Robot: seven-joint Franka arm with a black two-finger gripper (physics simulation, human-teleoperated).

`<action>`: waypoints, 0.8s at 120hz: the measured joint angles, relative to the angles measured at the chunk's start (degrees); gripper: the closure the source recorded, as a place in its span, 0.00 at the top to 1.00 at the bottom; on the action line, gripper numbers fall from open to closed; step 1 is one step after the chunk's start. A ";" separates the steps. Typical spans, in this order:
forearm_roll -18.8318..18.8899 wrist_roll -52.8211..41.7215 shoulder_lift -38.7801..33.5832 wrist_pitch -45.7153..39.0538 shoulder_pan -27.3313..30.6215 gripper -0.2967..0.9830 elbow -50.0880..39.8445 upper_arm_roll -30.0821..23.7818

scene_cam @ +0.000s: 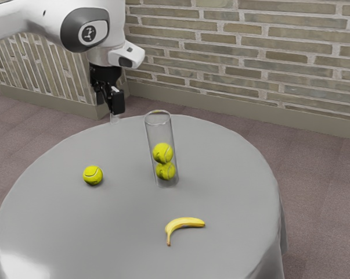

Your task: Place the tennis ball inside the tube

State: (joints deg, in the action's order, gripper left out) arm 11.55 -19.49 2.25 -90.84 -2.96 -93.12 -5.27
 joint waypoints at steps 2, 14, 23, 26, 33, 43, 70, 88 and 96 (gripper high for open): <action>0.03 -0.42 0.02 -0.01 0.14 0.77 -0.05 0.04; 0.28 -2.61 0.08 -0.05 1.72 0.77 -1.42 -0.06; 0.38 -3.99 0.54 -0.07 2.78 0.77 -2.27 -0.03; 0.39 -4.42 0.70 -0.08 3.05 0.77 -2.54 0.01; 0.42 -5.34 0.97 -0.11 3.76 0.77 -3.22 0.06; 0.43 -6.52 2.45 -0.17 4.50 0.77 -3.59 0.25; -3.05 -8.12 1.59 -1.78 7.68 0.77 -11.41 0.04; -3.54 -7.87 2.33 -5.40 8.17 0.77 -14.33 0.17; -3.44 -7.76 2.42 -8.04 9.38 0.77 -16.32 0.23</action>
State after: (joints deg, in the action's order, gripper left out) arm 8.11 -27.26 4.67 -98.88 6.42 -109.45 -5.04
